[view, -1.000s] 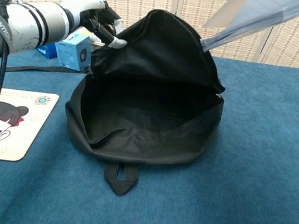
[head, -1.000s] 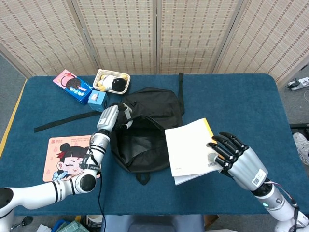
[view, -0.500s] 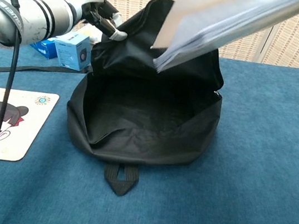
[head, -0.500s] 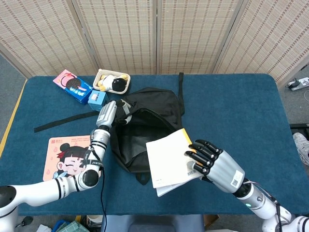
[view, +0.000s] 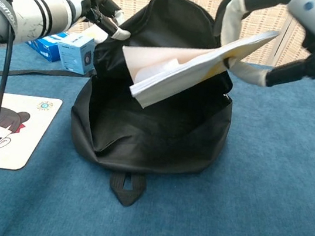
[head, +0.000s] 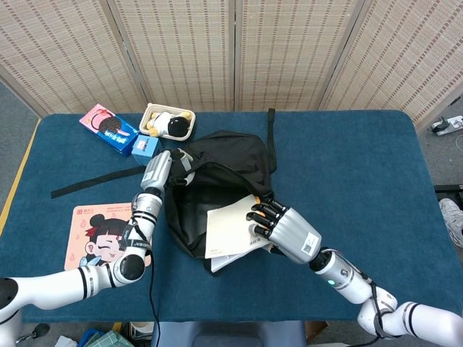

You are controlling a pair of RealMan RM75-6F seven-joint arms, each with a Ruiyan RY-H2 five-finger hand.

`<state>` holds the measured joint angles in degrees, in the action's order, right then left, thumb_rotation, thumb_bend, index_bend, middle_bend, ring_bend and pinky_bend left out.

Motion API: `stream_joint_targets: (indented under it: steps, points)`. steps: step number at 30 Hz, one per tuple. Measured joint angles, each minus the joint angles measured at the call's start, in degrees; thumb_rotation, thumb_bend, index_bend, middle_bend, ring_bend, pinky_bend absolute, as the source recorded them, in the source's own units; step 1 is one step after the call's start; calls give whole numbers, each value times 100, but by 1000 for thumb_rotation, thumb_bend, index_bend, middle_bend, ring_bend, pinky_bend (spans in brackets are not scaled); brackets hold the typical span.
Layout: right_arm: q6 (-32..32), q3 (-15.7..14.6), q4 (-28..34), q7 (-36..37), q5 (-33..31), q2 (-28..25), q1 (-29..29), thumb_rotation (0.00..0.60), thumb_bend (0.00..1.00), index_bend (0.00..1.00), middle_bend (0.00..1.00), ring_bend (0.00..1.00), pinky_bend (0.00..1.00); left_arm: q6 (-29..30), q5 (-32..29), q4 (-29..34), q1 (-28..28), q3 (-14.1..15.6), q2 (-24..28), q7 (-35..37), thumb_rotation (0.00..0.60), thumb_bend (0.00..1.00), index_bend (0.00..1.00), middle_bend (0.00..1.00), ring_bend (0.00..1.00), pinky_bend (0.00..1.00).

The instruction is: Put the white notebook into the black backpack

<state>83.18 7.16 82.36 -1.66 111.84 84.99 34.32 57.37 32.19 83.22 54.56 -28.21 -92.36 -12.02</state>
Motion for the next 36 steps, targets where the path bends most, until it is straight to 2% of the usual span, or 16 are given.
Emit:
stream_joint_targets:
  steps: [8,18,36]
  points:
    - [-216,48,-896,223,-236,680,319,600,452,704,371,326,335,8,-35,24,6,15,51,-28,600,397,815,372,284,100]
    - [-327,82,-1822,364,-472,1335,644,600,451,705,319,277,334,-17,-206,-53,52,-24,82,-50,600,397,815,372,283,100]
    - [-637,-250,-3305,-50,-834,2165,737,600,438,719,213,190,335,5,-204,49,-12,69,194,-53,600,397,815,372,283,100]
